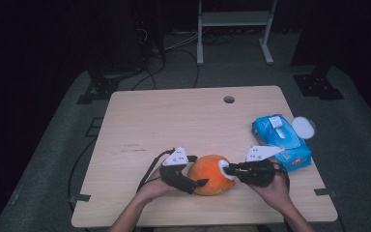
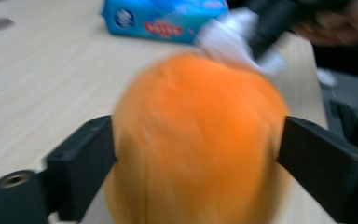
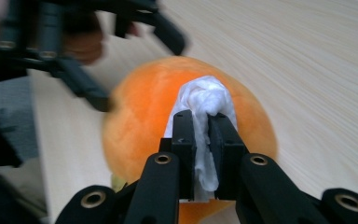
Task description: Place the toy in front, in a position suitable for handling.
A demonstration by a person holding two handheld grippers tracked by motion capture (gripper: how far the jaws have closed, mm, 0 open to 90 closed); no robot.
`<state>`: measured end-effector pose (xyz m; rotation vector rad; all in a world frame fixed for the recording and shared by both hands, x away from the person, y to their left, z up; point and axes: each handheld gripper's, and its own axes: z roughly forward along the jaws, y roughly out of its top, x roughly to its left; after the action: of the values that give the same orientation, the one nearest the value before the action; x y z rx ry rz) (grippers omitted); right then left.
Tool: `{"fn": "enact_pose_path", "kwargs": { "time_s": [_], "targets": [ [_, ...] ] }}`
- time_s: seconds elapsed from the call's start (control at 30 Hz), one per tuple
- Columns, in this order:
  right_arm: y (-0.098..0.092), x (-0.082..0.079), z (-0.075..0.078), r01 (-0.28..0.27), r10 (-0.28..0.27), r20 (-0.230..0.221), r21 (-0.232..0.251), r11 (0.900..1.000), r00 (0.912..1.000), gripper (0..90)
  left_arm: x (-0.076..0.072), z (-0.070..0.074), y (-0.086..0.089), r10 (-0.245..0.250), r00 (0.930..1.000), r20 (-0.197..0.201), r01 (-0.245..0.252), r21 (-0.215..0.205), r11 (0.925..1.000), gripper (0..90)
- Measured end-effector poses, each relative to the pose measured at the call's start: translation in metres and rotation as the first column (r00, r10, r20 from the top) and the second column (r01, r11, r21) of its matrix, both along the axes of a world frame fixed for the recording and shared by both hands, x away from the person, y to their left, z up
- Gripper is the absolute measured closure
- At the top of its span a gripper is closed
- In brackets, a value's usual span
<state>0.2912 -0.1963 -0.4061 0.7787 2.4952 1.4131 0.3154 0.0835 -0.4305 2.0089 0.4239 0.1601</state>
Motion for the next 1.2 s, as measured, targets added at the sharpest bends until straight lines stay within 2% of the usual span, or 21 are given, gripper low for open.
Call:
{"fn": "enact_pose_path", "kwargs": {
  "time_s": [0.07,0.1,0.13,0.23,0.33,0.43,0.5,0.57,0.73,0.83,1.0,1.1,1.2],
  "targets": [
    [0.006,-0.003,0.001,-0.019,0.019,0.014,-0.002,1.0,0.9997,81.0,0.0,-0.002,-0.002,-0.013,0.9999,-0.001,0.013,0.009,0.9999,12.2],
    [0.007,-0.004,0.002,-0.015,0.015,0.022,-0.01,1.0,0.9996,81.0,-0.001,-0.005,-0.003,-0.007,0.9999,0.014,0.007,0.01,0.9999,17.2],
    [0.007,-0.003,0.002,-0.006,0.006,0.025,-0.016,1.0,0.9997,81.0,-0.002,-0.006,-0.002,-0.003,0.9999,0.011,0.003,0.013,0.9999,21.9],
    [-0.001,0.003,-0.002,0.039,-0.039,-0.007,-0.008,0.999,0.9992,81.2,-0.001,-0.007,-0.002,0.009,1.0,0.0,-0.009,0.01,0.9999,27.0],
    [-0.009,0.009,-0.007,0.094,-0.095,-0.028,-0.029,0.995,0.9951,81.3,-0.001,-0.008,-0.002,0.012,0.9999,-0.002,-0.012,0.01,0.9999,27.1],
    [-0.015,0.014,-0.014,0.118,-0.12,-0.064,-0.036,0.992,0.9907,81.2,0.0,-0.009,0.0,0.021,0.9996,-0.018,-0.021,0.0,0.9998,27.0],
    [-0.016,0.014,-0.014,0.111,-0.112,-0.081,-0.015,0.994,0.9904,81.3,0.0,-0.009,0.0,0.027,0.9994,-0.02,-0.027,-0.002,0.9996,26.7],
    [-0.013,0.011,-0.011,0.102,-0.102,-0.07,-0.008,0.995,0.9923,81.3,0.0,-0.009,-0.001,0.033,0.9993,-0.019,-0.033,-0.003,0.9994,26.1],
    [-0.001,-0.001,0.0,0.033,-0.032,-0.031,0.03,0.999,0.999,81.2,0.001,-0.011,0.001,0.045,0.9986,-0.027,-0.045,-0.014,0.9989,24.4],
    [-0.003,0.003,-0.003,0.053,-0.052,-0.04,0.015,0.998,0.9978,81.3,0.001,-0.01,0.0,0.042,0.9988,-0.024,-0.042,-0.01,0.9991,25.1],
    [-0.016,0.017,-0.014,0.139,-0.14,-0.097,-0.013,0.99,0.9854,81.3,-0.005,-0.009,-0.006,-0.007,0.9998,-0.016,0.006,-0.018,0.9998,25.8],
    [-0.018,0.022,-0.017,0.146,-0.145,-0.125,-0.002,0.989,0.9816,81.3,-0.009,-0.008,-0.01,-0.013,0.9999,-0.01,0.013,-0.009,0.9999,24.6],
    [-0.014,0.019,-0.011,0.129,-0.125,-0.11,0.026,0.991,0.986,81.3,-0.011,-0.009,-0.013,-0.011,0.9999,0.004,0.011,-0.001,0.9999,24.6]
  ]
}}
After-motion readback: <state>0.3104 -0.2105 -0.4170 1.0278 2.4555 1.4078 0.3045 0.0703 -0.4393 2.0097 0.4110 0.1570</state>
